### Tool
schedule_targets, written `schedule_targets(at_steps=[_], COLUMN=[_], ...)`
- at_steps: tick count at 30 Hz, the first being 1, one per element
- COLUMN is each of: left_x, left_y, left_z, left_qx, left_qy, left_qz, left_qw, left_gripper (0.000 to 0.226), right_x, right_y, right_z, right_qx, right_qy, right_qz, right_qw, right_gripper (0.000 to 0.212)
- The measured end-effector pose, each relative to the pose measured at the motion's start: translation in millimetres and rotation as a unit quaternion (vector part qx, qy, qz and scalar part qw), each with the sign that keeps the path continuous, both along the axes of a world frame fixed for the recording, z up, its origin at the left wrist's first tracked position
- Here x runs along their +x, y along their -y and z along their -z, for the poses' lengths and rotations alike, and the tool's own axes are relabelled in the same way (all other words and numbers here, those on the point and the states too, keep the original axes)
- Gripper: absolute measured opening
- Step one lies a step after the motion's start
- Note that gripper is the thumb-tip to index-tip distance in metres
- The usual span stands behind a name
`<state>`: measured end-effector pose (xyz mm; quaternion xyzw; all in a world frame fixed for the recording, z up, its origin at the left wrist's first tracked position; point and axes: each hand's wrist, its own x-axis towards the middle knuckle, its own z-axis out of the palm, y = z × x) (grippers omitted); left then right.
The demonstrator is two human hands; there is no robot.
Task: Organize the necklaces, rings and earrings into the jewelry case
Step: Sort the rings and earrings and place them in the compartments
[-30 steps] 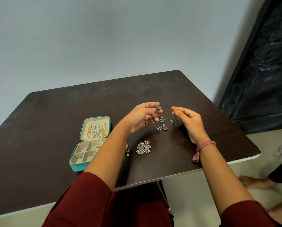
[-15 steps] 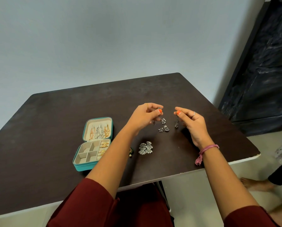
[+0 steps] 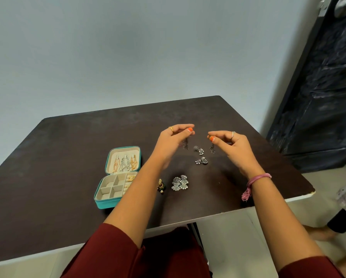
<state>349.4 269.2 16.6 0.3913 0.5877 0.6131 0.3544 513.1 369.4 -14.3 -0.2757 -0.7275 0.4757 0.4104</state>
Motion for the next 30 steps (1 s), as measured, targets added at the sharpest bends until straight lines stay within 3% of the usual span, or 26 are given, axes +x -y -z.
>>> schedule_targets(at_steps=[7,20,25,30], left_x=[-5,-14,-22,-31], left_y=[14,38,42,44], left_z=[-12,-23,-22,-21], left_qx=[0.036,-0.003,-0.010,-0.021], left_qy=[0.071,0.040,-0.018,-0.058], left_qz=[-0.002,-0.005,-0.029,-0.024], left_qw=[0.997,0.999,0.999,0.998], left_gripper=[0.016,0.039,0.019,0.020], right_x=[-10,-37,-42,-45], right_y=[25,46,50,48], right_z=[-31,-51,-50,-47], right_qx=[-0.048,-0.155,-0.162,-0.144], right_qy=[-0.089,-0.040,-0.035,-0.026], right_qz=[-0.023,-0.066,-0.075,-0.079], right_qw=[0.995,0.985,0.983,0.986], right_gripper=[0.012,0.029,0.024,0.020])
